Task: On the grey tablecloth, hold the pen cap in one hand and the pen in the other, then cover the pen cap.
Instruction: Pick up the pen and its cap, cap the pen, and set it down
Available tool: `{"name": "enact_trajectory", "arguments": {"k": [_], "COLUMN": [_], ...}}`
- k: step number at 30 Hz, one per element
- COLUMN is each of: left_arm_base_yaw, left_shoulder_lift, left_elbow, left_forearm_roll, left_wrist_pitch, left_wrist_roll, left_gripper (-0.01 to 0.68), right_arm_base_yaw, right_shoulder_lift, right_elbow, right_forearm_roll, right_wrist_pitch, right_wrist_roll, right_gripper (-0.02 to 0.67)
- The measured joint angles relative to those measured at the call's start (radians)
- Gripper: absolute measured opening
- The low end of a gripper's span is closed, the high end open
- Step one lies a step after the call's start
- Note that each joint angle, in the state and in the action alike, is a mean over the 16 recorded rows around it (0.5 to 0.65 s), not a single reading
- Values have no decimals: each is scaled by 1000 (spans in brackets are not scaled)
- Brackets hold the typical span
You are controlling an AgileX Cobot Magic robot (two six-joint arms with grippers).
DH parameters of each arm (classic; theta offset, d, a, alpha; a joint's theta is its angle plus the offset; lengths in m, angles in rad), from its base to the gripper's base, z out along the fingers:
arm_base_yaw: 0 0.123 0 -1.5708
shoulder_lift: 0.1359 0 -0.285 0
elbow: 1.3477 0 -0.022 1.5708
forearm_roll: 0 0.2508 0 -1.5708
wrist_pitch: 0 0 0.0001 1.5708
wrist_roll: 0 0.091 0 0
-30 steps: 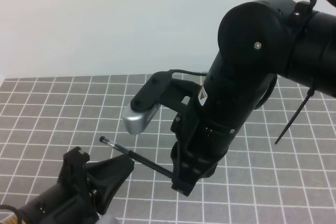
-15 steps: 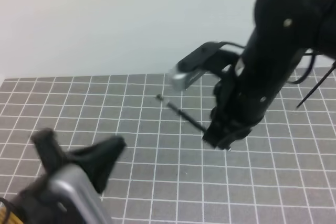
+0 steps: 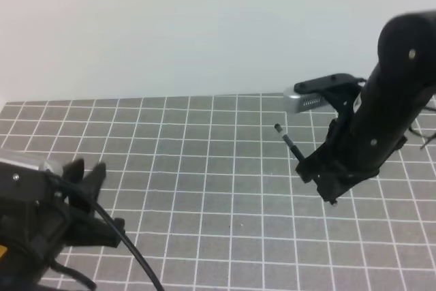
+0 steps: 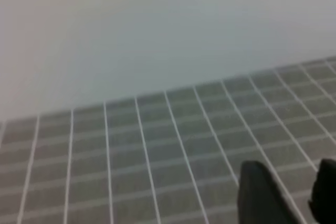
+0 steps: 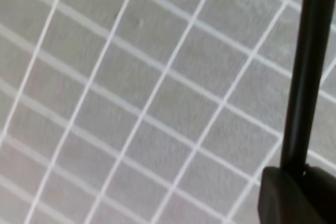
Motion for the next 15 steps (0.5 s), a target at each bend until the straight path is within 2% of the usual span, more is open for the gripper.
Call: {"name": "enact_trajectory", "arguments": {"k": [3,6,11,15], "left_arm_base_yaw": [1,1,3,3], "left_shoulder_lift": [0,0,0,0], "left_elbow": [-7,-9,-10,-10], "left_forearm_roll": [-162,-297,-462,-534], "left_wrist_pitch": [54,88,109,111], "left_wrist_roll": [89,189,330,395], "left_gripper": [267,254,164,77], "right_arm_base_yaw": [-4,-5,-5,-5], "right_shoulder_lift": [0,0,4,18], "right_elbow": [62,121,200,242], "right_forearm_roll": [0,0,0,0], "right_wrist_pitch": [-78,-159,-272,-336], "right_wrist_roll": [46,87,144,179], "right_gripper": [-4,-4,-4,-4]}}
